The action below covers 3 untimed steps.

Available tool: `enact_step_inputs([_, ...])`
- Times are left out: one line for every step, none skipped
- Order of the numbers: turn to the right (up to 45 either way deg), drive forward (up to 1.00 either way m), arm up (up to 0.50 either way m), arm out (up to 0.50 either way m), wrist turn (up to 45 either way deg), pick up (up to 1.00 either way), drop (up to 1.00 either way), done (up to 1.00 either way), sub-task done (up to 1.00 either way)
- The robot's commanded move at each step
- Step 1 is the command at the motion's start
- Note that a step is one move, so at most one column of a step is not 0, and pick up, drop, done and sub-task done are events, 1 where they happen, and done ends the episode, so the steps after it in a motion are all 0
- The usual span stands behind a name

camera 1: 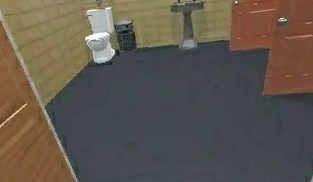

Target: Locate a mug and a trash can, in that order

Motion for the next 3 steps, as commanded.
enact_step_inputs([0.0,1.0,0.0,0.0,0.0,0.0,0.0,0.0,0.0])
enact_step_inputs([0.0,1.0,0.0,0.0,0.0,0.0,0.0,0.0,0.0])
enact_step_inputs([3.0,0.0,0.0,0.0,0.0,0.0,0.0,0.0,0.0])
